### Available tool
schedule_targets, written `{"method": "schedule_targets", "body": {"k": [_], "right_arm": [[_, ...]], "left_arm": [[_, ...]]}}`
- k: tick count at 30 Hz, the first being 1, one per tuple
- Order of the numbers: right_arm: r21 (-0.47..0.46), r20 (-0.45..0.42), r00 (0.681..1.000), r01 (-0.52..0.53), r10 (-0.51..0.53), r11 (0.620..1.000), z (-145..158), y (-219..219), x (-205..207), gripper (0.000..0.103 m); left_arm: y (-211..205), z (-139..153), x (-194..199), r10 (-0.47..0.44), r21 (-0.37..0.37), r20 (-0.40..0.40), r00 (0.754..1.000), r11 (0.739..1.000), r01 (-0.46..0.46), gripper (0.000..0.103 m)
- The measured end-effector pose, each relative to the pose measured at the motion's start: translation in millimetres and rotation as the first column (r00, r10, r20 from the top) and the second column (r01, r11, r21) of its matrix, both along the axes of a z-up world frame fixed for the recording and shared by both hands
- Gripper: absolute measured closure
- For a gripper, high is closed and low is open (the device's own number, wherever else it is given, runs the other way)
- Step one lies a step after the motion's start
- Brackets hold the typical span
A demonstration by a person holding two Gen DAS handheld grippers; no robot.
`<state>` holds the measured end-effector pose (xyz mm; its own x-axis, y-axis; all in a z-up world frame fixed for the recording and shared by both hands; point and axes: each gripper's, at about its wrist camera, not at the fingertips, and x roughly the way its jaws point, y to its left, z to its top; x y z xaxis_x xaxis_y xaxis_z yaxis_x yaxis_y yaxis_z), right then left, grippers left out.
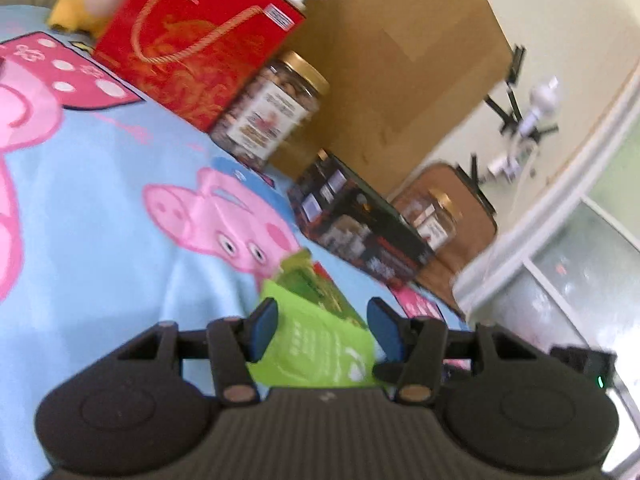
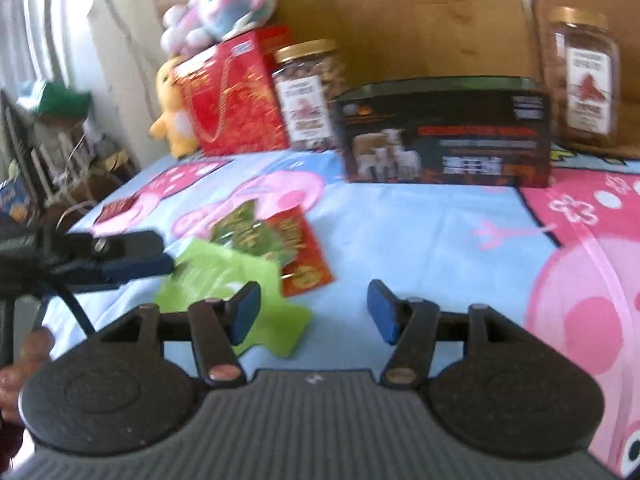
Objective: Organize snacks
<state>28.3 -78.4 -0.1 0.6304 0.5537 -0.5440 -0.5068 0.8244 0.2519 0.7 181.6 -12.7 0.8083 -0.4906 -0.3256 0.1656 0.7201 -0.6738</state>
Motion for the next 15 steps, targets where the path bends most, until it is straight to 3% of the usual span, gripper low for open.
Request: {"method": "schedule_targets", "body": {"k": [5,10,12,15], "right_arm": [[-0.127,0.076,0.995,-0.047,0.057,0.991,-2,26,-9,0.039],[-0.157,0.103,0.993,-0.044,0.06,0.987,-2,32,-8,0.049],[-0.123,0.096,0.993,-0.058,0.07,0.991,0,28,-9,0.101],[-0.135,0.094,0.993,-0.061,0.074,0.989,-1,31,-12,0.101]], "left_arm": [[0,-2,3,0.018,-0.011,0.004,1.0,1.0,-0.018,0.053],[3,-8,5,0.039,-0.037,-0.037,0.999,0.999,-0.04,0.053],[5,-11,5,0.054,-0.051,-0.053,0.997,0.997,-0.057,0.052],[6,-13,6,0.054,-0.058,-0.057,0.997,0.997,-0.058,0.052]]}}
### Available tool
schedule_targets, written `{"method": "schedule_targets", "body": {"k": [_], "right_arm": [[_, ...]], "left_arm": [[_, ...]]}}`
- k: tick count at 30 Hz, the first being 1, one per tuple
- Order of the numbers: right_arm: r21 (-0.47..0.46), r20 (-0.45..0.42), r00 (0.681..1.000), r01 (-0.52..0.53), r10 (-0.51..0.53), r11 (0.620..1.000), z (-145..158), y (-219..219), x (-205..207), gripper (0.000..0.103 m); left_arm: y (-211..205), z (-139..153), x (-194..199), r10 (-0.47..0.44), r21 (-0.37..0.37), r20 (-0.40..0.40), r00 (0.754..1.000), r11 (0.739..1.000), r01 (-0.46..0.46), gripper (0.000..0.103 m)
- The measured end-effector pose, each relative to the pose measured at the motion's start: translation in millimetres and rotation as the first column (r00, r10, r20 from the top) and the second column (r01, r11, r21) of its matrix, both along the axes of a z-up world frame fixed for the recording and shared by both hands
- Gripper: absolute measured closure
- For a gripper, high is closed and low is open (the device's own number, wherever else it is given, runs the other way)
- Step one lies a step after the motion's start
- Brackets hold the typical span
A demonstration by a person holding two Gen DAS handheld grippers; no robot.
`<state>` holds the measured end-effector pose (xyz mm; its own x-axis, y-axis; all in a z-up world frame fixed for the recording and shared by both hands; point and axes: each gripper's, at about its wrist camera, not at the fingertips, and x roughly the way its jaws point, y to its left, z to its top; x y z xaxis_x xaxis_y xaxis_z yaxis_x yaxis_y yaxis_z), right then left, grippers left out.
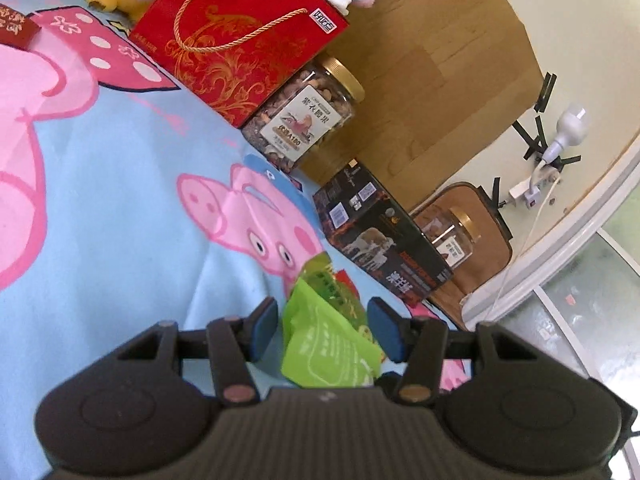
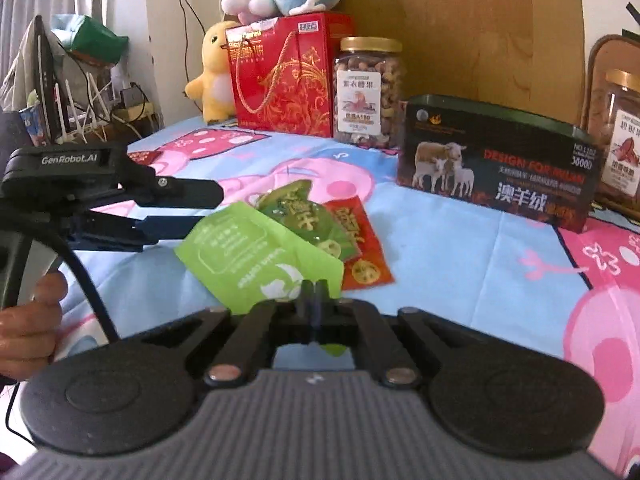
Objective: Organize snacks
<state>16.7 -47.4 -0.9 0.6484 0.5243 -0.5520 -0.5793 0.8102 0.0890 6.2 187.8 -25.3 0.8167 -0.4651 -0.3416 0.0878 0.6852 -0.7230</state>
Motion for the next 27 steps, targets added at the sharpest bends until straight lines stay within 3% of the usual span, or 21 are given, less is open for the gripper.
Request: {"method": "schedule_targets", "body": {"k": [6,11,19,23,27], "right_arm": [[0.017,0.01,1.0,0.018,-0.018,1.0,0,-6,-5,0.101],[0.06,-0.002,0.995,0.101,-0.101,0.993,4,-26,-4,0.1],[0.18,-0.125,0.988,0.116,-0.094,0.977,-1,-42,1,0.084],[0.223,-0.143,0.989,0.073,-0.041,0.972,1,-42,0,0.063],[0.236,-0.169,0.986,0.052,-0.012,0.97,0,-37,-2,0.062]], "left_arm": [[-2,0,0,0.011,0.014,-0.006,1.0,1.0,-0.011,0.052],[-2,0,-1,0.015,0.015,-0.006,1.0,1.0,-0.015,0.052],[-4,0,-3,0.001,0.03,-0.004,1.0,1.0,-0.001,0.05],[-4,1,-2,-0.005,0.034,-0.003,1.0,0.999,0.005,0.049],[-4,1,-2,-0.009,0.035,-0.002,1.0,0.999,0.009,0.048]]}}
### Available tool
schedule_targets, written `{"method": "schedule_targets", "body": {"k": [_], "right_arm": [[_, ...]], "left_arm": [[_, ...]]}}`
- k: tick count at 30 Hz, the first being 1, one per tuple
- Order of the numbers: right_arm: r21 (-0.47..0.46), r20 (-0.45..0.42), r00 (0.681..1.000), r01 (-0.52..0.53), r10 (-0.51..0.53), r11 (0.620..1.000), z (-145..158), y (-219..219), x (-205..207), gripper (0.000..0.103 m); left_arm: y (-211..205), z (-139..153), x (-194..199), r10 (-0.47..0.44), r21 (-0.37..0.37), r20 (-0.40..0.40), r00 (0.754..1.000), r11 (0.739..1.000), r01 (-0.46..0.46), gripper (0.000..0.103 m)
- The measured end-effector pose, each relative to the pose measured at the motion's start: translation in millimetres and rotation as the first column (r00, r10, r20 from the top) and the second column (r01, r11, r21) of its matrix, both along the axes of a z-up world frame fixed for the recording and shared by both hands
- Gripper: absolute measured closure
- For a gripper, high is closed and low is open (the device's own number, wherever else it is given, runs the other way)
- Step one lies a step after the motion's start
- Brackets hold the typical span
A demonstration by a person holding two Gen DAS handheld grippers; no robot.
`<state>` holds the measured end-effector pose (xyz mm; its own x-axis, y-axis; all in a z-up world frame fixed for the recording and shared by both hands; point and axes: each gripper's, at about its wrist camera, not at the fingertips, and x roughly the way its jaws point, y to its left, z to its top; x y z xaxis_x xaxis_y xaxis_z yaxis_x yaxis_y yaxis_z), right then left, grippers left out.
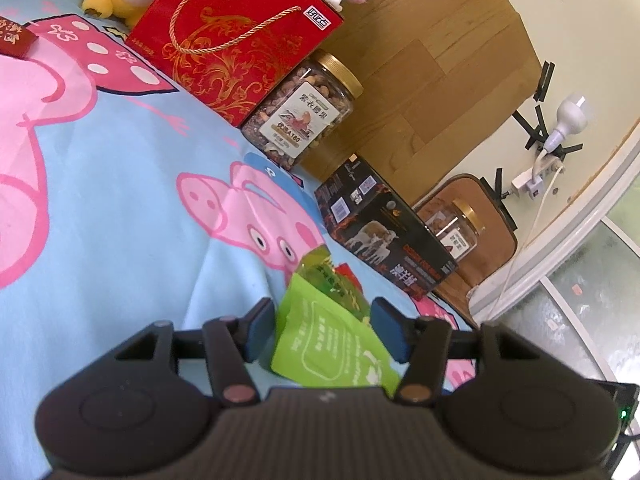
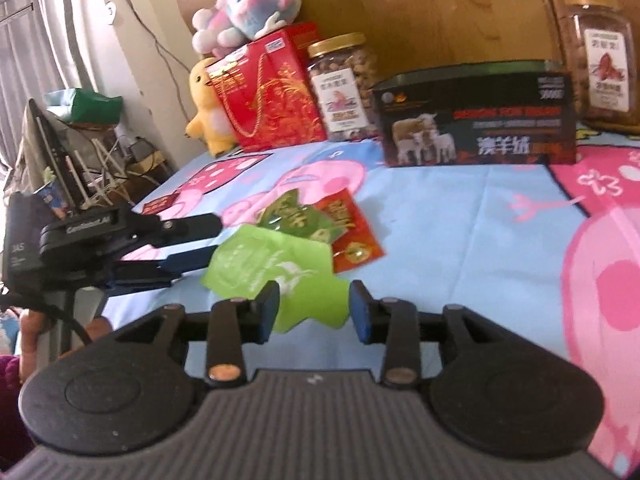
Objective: Organize snacks
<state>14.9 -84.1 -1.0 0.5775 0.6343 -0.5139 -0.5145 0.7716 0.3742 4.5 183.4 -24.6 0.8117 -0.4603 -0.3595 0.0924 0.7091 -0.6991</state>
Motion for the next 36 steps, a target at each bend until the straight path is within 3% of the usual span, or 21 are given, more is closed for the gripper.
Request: {"method": "schedule_targets", "body": {"k": [7,14,17,19,21,23,25,29,33,36], "right_arm": [[0.044,-0.042,0.999,-0.014,0.016,0.999,-2,-2,4,0.059],[0.025,-0.026,0.999,-0.04,0.04,0.999,-1,4,6,0.059],[0.02,-0.017,0.999,-0.044,0.044,0.999,0,6,10,0.058],[0.009,-0.001,0.999,-0.04,0.04,0.999,1,8,14,0.054],[-0.011,0.019,0.999,-0.033,0.034,0.999,0,9,19,0.041],[-0.025,0.004,0.999,-0.051,0.051,0.998,-2,11,23,0.036],[-0.049,0.029,0.997,-0.074,0.075,0.996,-2,15,17,0.024],[-0.164,0.11,0.988,-0.086,0.105,0.983,-3,29,3,0.02],[-0.168,0.103,0.982,-0.141,0.16,0.976,-4,28,2,0.014],[-0.225,0.125,0.979,-0.131,0.162,0.965,-5,36,-2,0.014]], "left_arm": [[2,0,1,-0.013,-0.018,-0.004,1.0,1.0,0.013,0.048],[9,3,2,-0.032,-0.106,-0.018,0.999,0.994,0.03,0.045],[4,10,3,-0.043,-0.081,-0.023,0.999,0.996,0.041,0.043],[-1,10,3,-0.061,-0.06,-0.034,0.998,0.996,0.059,0.043],[-7,6,4,-0.083,-0.071,-0.059,0.995,0.994,0.079,0.043],[-14,2,2,-0.094,-0.078,-0.072,0.993,0.993,0.088,0.044],[-20,4,-3,-0.088,-0.047,-0.064,0.994,0.995,0.085,0.044],[-16,12,-6,-0.075,-0.081,-0.048,0.996,0.994,0.071,0.044],[-9,18,0,-0.074,-0.154,-0.037,0.997,0.986,0.068,0.044],[-13,27,2,-0.076,-0.149,-0.015,0.997,0.986,0.073,0.044]]}}
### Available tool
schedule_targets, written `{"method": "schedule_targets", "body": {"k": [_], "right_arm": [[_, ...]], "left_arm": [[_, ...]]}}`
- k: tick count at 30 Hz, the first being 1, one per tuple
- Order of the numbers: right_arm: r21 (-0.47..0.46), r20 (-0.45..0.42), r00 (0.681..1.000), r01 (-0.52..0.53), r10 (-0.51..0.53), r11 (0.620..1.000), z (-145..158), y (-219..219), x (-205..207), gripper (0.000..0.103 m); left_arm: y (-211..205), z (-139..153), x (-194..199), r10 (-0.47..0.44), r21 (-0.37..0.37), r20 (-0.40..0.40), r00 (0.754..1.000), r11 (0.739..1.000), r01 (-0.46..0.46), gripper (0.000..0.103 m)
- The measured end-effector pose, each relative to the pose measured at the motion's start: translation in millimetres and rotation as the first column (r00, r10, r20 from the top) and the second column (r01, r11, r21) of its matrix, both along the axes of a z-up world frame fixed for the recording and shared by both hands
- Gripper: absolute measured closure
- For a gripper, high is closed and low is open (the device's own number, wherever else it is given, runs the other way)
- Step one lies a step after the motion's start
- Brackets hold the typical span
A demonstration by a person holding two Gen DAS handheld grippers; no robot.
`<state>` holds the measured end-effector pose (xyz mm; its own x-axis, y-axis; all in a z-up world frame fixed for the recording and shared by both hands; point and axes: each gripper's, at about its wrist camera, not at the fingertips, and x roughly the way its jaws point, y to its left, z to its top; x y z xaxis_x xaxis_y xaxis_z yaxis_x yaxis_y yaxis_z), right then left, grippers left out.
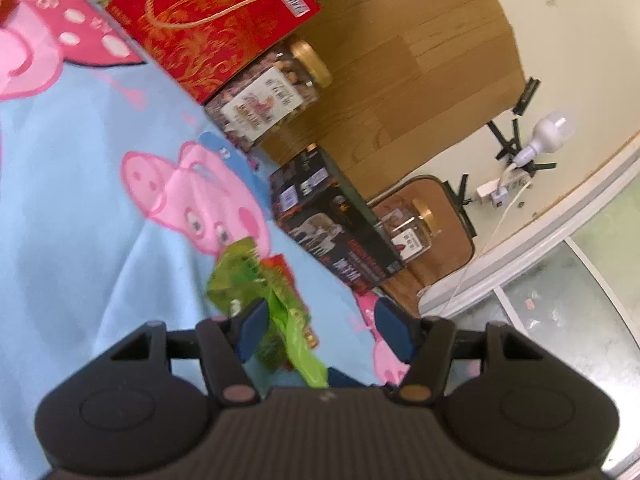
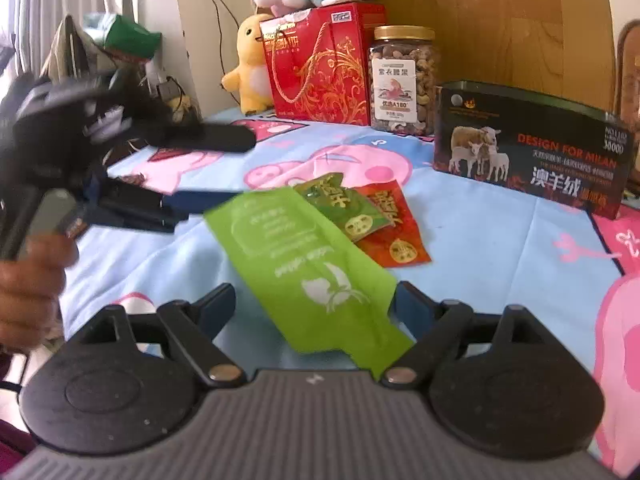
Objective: Organize snacks
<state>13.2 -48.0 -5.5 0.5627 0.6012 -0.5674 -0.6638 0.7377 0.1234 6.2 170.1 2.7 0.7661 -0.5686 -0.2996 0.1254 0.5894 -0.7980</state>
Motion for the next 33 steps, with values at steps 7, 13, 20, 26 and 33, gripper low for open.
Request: {"method": "schedule_targets", "body": {"k": [7,13,20,26,33], "right_arm": [[-0.018,0.038,0.997,0.062,-0.062,0.998,0,-4,1,0.089],[0.015,0.038,0.995,0.091,-0.092,0.996,1,-7,-5,0.097],[-0.006,0.08,0.995,0.058,-0.057,0.998,2,-1,-15,0.098],[-0.018,0.097,0.994,0.057,-0.055,0.998,3,1,-19,0.098],[-0.125,0.212,0.977,0.019,0.008,0.992,1,15,-35,0.098]], "left_arm": [[-7,15,-3,-0.014,0.043,0.052,0.999,0.999,0.012,0.042],[-4,-6,4,0.015,0.028,-0.05,0.999,1.0,-0.014,0.042],[-13,-8,5,-0.017,0.036,-0.065,0.998,0.999,0.019,0.041],[-16,3,1,-0.003,0.059,-0.048,0.999,0.998,0.006,0.009],[-35,17,4,-0.024,0.147,-0.082,0.996,0.989,0.036,0.011]]}}
